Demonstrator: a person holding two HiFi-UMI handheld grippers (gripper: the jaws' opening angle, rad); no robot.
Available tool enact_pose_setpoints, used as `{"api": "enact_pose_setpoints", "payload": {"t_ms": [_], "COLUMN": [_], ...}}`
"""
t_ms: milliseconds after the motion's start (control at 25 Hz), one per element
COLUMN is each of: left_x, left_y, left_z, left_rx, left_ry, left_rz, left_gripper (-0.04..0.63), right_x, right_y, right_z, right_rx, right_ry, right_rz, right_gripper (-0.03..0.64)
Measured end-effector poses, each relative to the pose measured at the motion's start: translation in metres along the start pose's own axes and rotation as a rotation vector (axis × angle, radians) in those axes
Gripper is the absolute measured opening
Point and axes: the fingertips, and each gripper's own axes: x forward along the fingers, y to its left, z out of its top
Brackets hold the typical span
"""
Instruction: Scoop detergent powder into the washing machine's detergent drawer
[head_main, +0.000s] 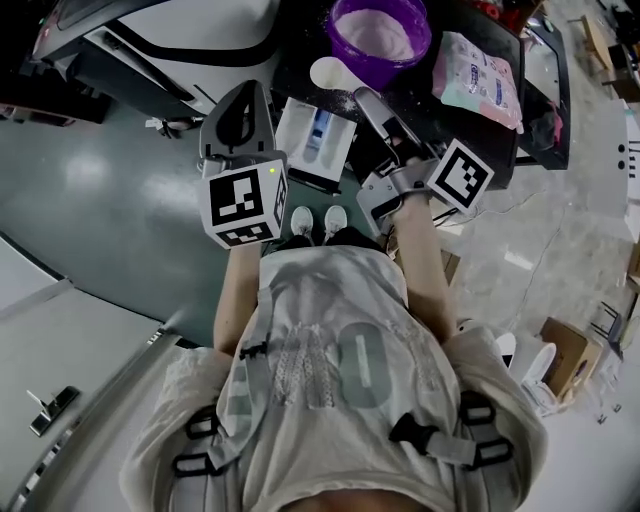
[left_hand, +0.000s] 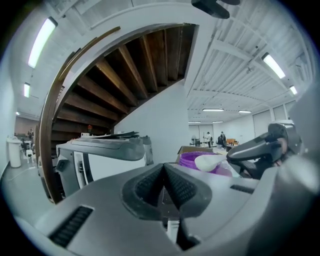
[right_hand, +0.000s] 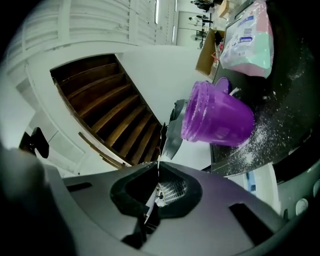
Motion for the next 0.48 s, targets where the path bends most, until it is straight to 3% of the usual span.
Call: {"api": "enact_pose_setpoints", "payload": {"t_ms": [480], "left_x": [-0.030], "left_y": [0.008], "left_z": [-0.040], "left_rx": [0.018], "left_ry": [0.053], "left_rz": [0.038], "left_gripper": [0.020], "right_x": [-0.016], "right_y": [-0.033], "right_z": [-0.047], "right_rx": [0.036], "right_ry": [0.003], "right_rz": [-0.003], "right_gripper": [0.011]}}
